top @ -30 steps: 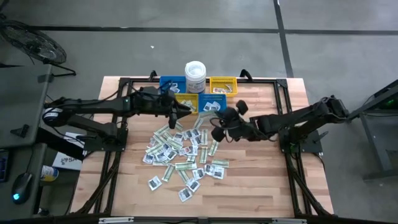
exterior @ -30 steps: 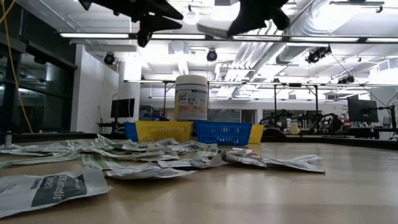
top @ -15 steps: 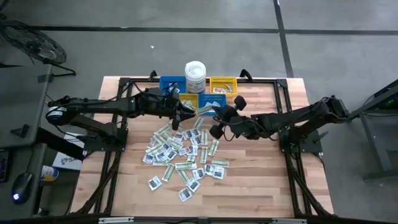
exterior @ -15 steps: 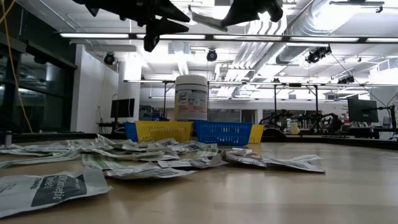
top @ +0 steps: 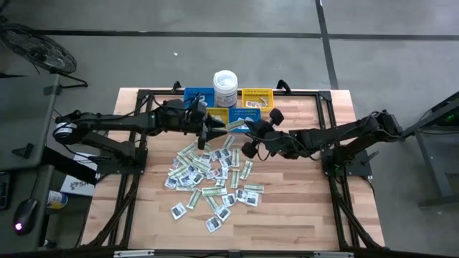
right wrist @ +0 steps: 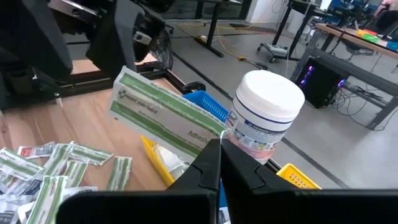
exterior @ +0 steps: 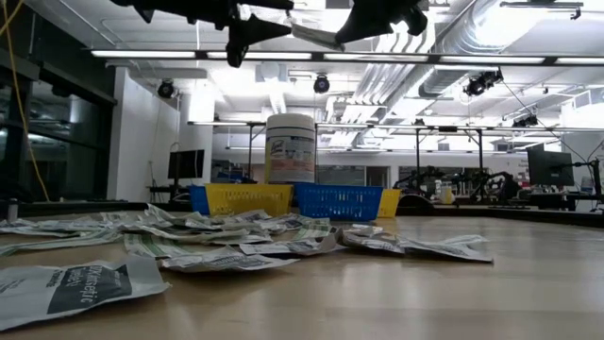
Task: Pick & Place First Aid Supplies
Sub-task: Put the green bandage pad into the left yellow bin
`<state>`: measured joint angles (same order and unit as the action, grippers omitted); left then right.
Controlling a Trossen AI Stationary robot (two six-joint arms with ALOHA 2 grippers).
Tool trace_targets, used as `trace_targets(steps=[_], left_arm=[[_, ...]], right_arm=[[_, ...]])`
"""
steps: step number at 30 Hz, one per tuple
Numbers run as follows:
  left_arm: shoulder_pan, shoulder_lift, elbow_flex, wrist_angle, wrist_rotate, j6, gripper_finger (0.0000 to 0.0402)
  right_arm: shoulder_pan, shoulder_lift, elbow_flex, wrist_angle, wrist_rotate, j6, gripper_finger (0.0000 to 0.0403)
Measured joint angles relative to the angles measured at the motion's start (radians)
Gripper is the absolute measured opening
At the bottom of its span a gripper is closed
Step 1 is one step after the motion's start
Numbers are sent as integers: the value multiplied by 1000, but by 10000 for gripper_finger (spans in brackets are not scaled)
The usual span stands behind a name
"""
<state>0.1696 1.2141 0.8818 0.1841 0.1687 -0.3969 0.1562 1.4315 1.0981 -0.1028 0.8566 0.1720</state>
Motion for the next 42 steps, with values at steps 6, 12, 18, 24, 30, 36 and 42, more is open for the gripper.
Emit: trace_targets(steps=[6,12,18,24,30,36,42], left_arm=[[0,2,0,-2,-52,0,230],[0,2,0,-3,-70,-5,228],[0,2,0,-3,-96,-39,169],[0,2,0,-12,-88,-53,40],[0,2,0,-34,-83,-54,5],[0,2,0,-34,-78,-49,2],[0,2,0,-81,-103,-45,1]], right_arm=[[-1,0,0,33,-14,-24,0],[-22,6,0,113,-101,-38,0],[-32,8,0,123,-110,-50,0],[-32,8,0,123,-130,-50,0],[-32,8,0,122,-153,-50,0],[-32,8,0,123,-189,-67,15],[-39,-22,0,120,-219,11,101]])
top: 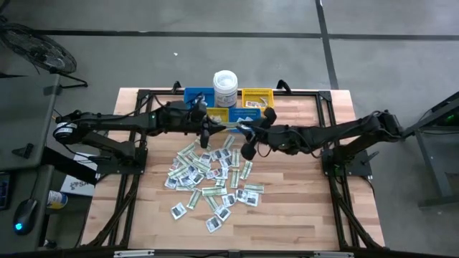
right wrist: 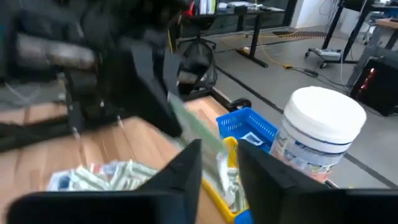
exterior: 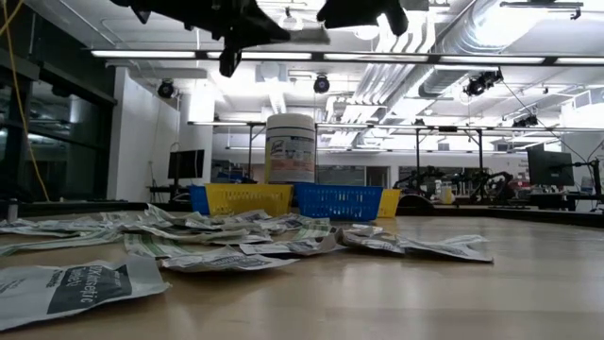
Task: Pick & Place First Aid Supplies
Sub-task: Put the green bandage pad into the left yellow bin
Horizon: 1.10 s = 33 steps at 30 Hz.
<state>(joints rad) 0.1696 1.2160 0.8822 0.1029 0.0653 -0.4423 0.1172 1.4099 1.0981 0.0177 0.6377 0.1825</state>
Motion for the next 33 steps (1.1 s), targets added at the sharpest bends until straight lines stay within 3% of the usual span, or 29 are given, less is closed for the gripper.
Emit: trace_targets(steps=[6,11,16,24,33], left_arm=[[3,0,0,-159,-125,0,1],[61,3,0,-331,-176,-26,1],[164,29,2,-391,-108,-5,0],[311,170,1,-401,11,0,0],[369,294,0,-383,71,-8,0]], right_arm=[[-7,-74,0,-33,76,26,193],[-6,-137,0,-81,108,27,228],[-6,-169,0,-119,119,26,230],[-6,-176,0,-163,111,40,218],[-6,-176,0,-188,104,81,211]])
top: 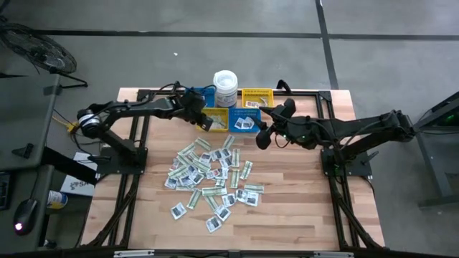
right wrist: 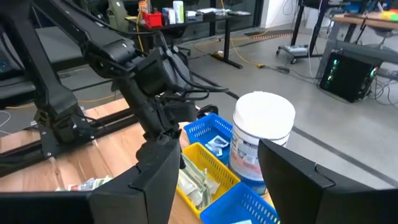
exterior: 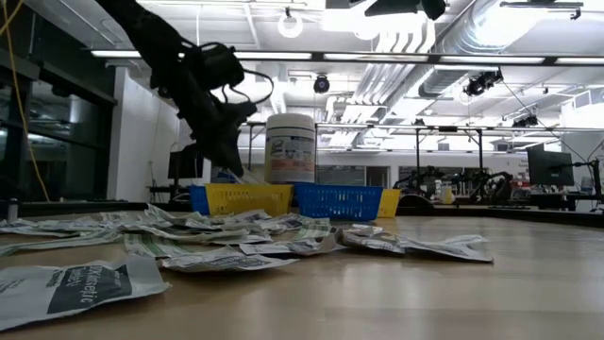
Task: Pick & Place First Aid Supplies
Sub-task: Put the green bandage pad into the left yellow bin
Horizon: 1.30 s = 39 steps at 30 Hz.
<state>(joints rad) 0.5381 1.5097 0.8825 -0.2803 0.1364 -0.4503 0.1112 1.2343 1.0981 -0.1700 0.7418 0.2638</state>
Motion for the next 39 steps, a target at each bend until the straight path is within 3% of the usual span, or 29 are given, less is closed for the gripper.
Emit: trace_targets(steps=[6,19,34,39], left_arm=[[-2,23,0,11,-8,-8,13],[-1,21,0,37,-45,4,140],[-1,-4,1,-29,-176,63,147],[-1,-4,1,-29,-231,64,147]], right_arm=[[0,0,0,-51,-1,51,211],[0,0,0,-129,-54,128,211],[0,16,0,-367,-154,289,211],[0,97,0,-416,-261,289,211]])
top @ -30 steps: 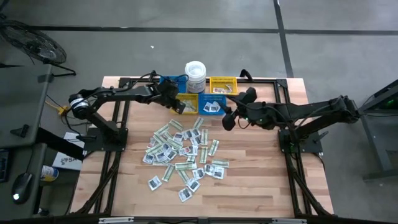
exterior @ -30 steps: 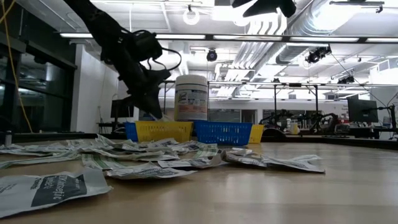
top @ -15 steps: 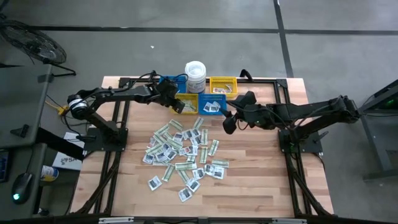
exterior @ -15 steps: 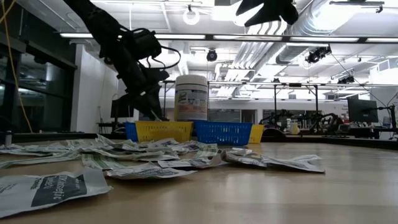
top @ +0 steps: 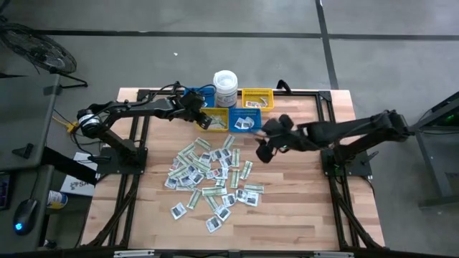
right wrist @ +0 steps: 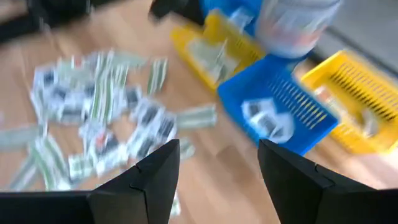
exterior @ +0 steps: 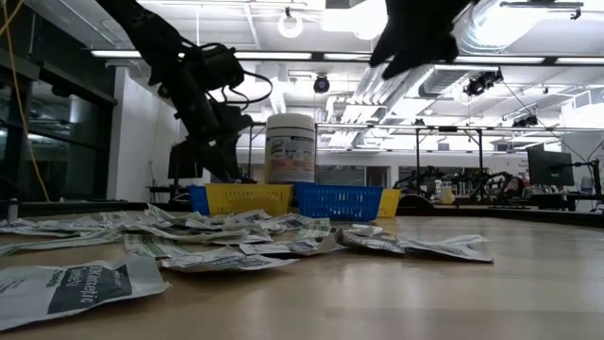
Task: Pick & Place First Aid Supplies
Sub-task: Put the green bandage pad into the left yellow bin
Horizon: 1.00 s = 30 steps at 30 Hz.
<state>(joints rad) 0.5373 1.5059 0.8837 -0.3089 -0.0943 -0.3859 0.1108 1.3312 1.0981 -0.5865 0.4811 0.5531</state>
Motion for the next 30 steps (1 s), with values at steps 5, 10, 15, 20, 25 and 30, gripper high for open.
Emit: trace_targets(steps=[5,10,15,20,25,30], left_arm=[[0,0,6,-8,6,-5,147],[-12,-65,29,17,127,-11,147],[-86,-169,29,34,138,-13,147],[-192,-233,29,22,109,-33,147],[-313,-246,29,19,48,-64,147],[-401,-246,28,13,-41,-101,147]], right_arm=[[0,104,0,-1,-70,-1,211],[0,211,0,-21,-121,-1,210],[0,327,0,-25,-251,2,210],[0,408,0,15,-290,-69,210],[-1,462,0,77,-291,-204,210],[-18,488,0,88,-291,-222,210]])
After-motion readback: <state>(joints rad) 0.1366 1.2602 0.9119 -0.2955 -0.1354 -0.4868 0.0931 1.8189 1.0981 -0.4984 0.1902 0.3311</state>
